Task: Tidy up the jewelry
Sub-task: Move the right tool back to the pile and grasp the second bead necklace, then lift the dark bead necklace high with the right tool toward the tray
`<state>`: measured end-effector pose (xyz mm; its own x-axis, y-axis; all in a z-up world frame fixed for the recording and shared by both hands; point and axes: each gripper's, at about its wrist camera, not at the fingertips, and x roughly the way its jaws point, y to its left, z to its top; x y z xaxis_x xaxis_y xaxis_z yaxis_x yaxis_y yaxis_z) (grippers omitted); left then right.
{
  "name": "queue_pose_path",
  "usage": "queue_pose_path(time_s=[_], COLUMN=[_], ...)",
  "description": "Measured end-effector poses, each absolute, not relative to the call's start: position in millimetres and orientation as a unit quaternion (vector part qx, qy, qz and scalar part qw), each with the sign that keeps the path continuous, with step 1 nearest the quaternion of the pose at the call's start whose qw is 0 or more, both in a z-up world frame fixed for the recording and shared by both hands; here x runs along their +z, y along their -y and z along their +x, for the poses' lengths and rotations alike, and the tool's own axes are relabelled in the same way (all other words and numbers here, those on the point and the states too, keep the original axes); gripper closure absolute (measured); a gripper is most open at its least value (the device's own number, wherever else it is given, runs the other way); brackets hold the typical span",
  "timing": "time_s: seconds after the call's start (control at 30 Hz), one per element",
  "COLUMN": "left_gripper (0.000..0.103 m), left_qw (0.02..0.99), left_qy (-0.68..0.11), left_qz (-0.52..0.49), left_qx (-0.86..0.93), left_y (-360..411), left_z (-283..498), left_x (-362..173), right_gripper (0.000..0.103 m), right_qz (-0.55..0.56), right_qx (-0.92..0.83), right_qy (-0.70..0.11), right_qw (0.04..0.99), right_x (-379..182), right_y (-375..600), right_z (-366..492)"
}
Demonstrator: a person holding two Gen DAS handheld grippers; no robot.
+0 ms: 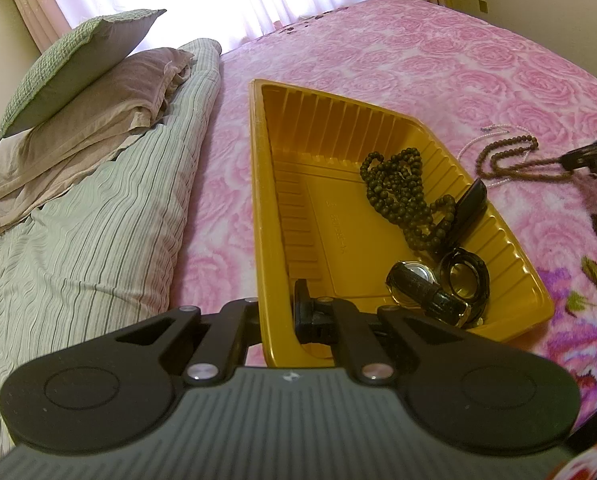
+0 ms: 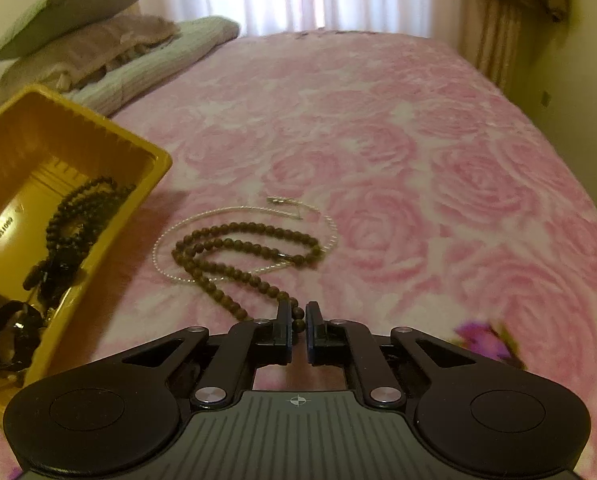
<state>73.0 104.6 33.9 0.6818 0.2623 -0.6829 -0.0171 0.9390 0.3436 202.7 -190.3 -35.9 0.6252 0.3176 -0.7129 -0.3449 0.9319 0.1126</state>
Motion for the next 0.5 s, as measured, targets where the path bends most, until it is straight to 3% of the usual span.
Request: queue_pose_path(time_s=[0.5], left_gripper=[0.099], left_qw=[0.903], left_qy=[-0.392], left_qz=[0.16], left_qx=[0.079], left_y=[-101.4], left_z=[72.3], left_x=[33.8], right_gripper=[0.096], right_qz=[0.01], right_qx=[0.139], right_qy=[-0.385], right_qw=[0.912], right_x=[-46.9], right_y=[256.9], right_z=[157.2])
